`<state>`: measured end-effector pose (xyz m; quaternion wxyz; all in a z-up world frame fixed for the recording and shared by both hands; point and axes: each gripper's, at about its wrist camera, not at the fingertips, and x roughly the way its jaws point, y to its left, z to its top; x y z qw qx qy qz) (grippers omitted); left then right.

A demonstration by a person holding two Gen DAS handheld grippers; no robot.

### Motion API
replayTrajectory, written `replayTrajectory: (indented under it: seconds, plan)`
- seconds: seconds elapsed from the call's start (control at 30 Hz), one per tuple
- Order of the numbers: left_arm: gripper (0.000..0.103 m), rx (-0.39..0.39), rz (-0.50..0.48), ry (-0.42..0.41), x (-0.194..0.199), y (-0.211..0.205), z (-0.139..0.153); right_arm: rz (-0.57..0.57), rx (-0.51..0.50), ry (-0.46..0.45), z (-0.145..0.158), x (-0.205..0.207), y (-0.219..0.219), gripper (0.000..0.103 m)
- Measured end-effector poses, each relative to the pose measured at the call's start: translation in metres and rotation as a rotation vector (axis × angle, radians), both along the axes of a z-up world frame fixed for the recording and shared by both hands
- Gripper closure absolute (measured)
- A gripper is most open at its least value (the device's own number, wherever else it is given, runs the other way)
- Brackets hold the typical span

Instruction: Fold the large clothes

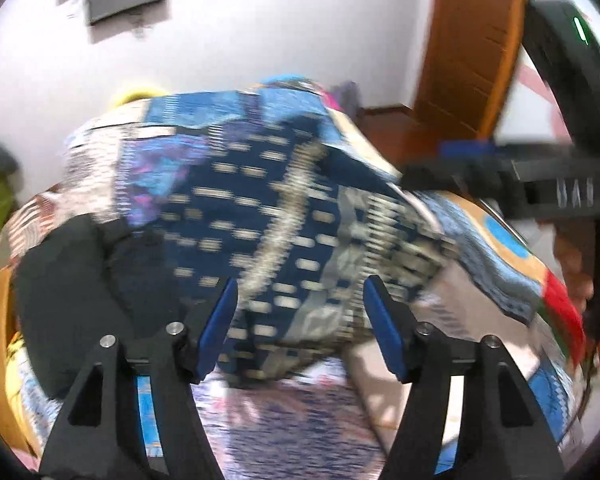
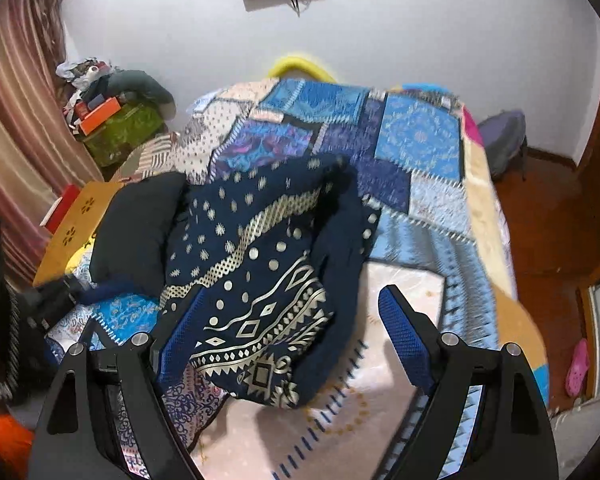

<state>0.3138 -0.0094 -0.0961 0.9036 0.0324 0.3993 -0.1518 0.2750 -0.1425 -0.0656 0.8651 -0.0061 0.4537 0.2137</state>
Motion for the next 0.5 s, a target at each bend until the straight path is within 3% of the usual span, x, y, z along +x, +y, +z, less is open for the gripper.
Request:
replayTrajectory:
  seconds: [0.1, 0.23, 0.3, 0.37, 0.5]
  plan:
    - [0.038, 0.000, 0.097, 0.021, 0.016, 0.027, -0.007, -0.016, -0.012, 0.060, -0.021, 0.005, 0.004, 0.020]
    - [0.038, -0.028, 0.163, 0.104, 0.034, 0.044, -0.038, -0.037, -0.044, 0.154, -0.052, 0.008, -0.001, 0.020]
    - [0.038, -0.054, 0.171, 0.159, 0.034, 0.049, -0.057, -0.061, -0.061, 0.187, -0.064, 0.007, -0.009, 0.020]
    - [0.034, -0.131, 0.166, 0.216, 0.033, 0.051, -0.077, -0.091, -0.046, 0.219, -0.073, 0.004, -0.022, 0.020]
    - [0.027, -0.173, 0.191, 0.219, 0.018, 0.050, -0.088, -0.120, -0.015, 0.252, -0.076, -0.003, -0.037, 0.020]
